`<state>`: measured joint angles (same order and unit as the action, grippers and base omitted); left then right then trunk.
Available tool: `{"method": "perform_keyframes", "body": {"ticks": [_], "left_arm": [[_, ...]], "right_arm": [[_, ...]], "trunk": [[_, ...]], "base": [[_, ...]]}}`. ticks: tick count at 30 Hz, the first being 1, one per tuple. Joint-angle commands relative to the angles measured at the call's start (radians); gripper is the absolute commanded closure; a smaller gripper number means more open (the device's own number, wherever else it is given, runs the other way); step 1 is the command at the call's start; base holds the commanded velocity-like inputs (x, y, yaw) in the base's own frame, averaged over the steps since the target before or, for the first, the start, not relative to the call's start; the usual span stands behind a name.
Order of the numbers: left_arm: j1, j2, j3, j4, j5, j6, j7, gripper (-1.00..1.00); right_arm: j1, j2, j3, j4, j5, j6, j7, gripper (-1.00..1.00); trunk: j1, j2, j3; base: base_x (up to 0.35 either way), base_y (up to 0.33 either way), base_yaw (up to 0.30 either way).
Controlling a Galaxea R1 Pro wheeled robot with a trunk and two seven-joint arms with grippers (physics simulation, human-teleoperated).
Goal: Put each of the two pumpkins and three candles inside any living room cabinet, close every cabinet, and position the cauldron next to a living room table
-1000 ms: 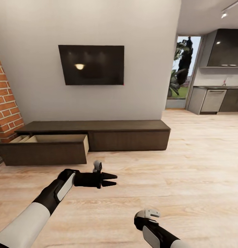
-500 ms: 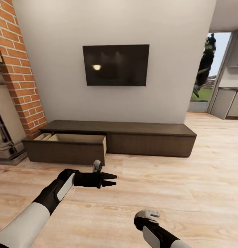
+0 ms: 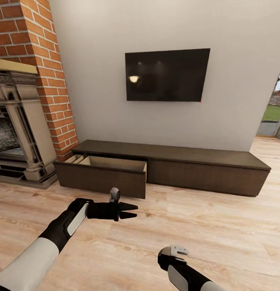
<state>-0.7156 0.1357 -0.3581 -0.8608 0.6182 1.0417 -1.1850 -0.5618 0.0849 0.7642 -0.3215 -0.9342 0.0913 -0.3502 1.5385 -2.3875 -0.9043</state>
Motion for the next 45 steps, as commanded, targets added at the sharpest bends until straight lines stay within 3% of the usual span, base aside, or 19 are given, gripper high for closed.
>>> {"method": "perform_keyframes", "body": {"ticks": [1,15,28,45], "left_arm": [[-0.001,0.001,-0.002,0.000,0.003,0.005,-0.002,-1.00],[-0.001,0.002,-0.002,0.000,0.003,0.005,-0.004,-1.00],[-0.001,0.002,-0.003,0.000,0.003,0.005,-0.008,-1.00],[-0.001,0.002,-0.003,-0.001,0.004,0.005,-0.012,-1.00]], "right_arm": [[-0.001,-0.001,0.008,-0.002,-0.002,0.005,-0.007,1.00],[-0.001,-0.001,0.008,-0.001,-0.002,0.005,-0.007,1.00],[-0.001,-0.001,0.008,-0.001,-0.002,0.004,-0.007,1.00],[-0.001,-0.001,0.008,-0.001,-0.002,0.004,-0.007,1.00]], "trunk": [[0.000,0.000,-0.001],[0.000,0.000,-0.001],[0.000,0.000,-0.001],[0.000,0.000,-0.001]], "base": [[0.203,0.286,0.048],[0.218,0.276,-0.001],[0.226,0.270,-0.193],[0.191,0.187,-0.010]]}}
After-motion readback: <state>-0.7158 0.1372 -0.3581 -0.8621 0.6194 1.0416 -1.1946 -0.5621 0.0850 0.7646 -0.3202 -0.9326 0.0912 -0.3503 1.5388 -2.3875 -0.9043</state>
